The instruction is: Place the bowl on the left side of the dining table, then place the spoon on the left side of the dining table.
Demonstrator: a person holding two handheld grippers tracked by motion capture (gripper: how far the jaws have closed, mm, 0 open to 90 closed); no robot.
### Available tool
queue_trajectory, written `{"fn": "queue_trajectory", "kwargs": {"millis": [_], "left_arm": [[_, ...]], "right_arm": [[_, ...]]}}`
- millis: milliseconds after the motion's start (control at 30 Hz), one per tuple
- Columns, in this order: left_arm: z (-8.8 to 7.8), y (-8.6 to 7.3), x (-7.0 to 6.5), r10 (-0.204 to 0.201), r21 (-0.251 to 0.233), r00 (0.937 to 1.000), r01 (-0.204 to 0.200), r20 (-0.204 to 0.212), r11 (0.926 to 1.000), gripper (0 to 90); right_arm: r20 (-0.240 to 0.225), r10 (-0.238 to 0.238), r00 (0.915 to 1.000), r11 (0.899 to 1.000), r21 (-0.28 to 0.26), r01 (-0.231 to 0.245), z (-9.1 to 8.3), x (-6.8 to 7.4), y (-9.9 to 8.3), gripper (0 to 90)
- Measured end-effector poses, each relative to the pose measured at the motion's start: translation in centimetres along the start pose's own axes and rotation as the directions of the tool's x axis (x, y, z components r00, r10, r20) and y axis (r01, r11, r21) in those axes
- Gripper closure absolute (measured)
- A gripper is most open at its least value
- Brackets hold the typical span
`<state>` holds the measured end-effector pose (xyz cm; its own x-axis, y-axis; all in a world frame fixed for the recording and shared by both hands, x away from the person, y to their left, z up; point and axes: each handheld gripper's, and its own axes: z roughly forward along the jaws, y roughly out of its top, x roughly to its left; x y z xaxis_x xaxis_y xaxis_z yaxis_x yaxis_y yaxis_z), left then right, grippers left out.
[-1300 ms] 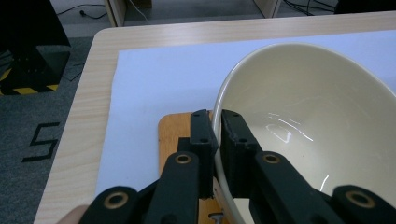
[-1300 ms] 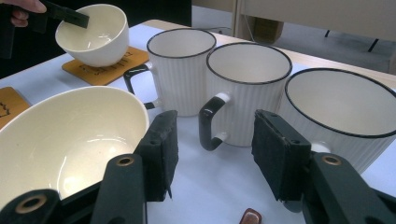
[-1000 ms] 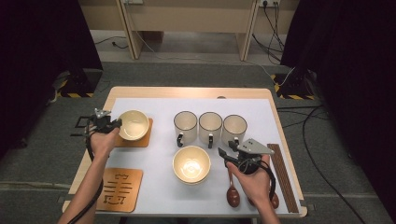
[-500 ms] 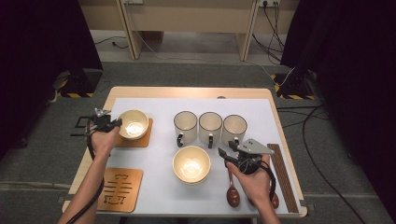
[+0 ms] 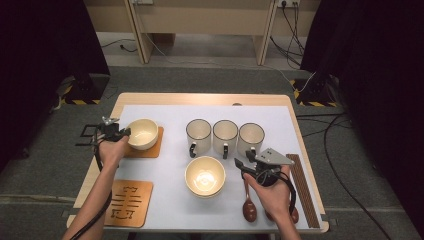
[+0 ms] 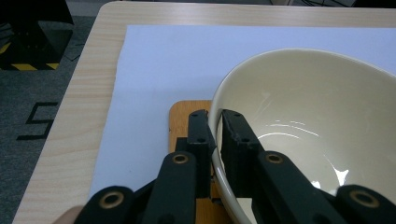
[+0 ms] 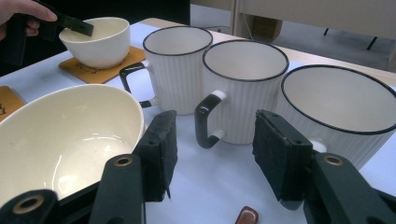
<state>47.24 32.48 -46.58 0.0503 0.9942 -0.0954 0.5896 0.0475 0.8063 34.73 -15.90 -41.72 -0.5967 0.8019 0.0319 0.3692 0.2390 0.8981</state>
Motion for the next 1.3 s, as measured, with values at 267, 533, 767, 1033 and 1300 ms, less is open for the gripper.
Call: {"fn": "queue_trajectory", "kwargs": {"millis": [267,533,767,1033,1300], "left_arm": [[-1.3,0.3,-0.1,-0.018,-0.060,0.9993,0.020,0.034,0.9980,55.4],[-3.1,0.6,-0.5,-0.017,-0.084,0.9984,0.022,0.054,0.9963,37.2],[-3.8,0.4,-0.3,-0.035,-0.102,0.9976,0.041,0.060,0.9939,35.7],[-4.6,0.2,-0.6,-0.010,-0.113,0.9974,0.018,0.071,0.9935,35.2],[-6.0,-0.7,-1.1,0.001,-0.153,0.9962,0.013,0.087,0.9882,37.1]], "right_arm": [[0.000,0.012,0.9999,1.000,0.010,-0.012,0.1,-0.3,0.0,48.7],[0.004,0.028,0.9996,0.999,0.027,-0.028,0.1,-0.9,0.0,48.5],[0.026,0.041,0.9988,0.999,0.032,-0.042,-0.5,-1.4,-0.1,49.0],[0.045,0.072,0.9964,0.995,0.063,-0.075,-0.7,-2.1,-0.3,52.0],[0.079,0.114,0.9904,0.984,0.126,-0.123,-1.3,-3.0,-0.8,54.6]]}}
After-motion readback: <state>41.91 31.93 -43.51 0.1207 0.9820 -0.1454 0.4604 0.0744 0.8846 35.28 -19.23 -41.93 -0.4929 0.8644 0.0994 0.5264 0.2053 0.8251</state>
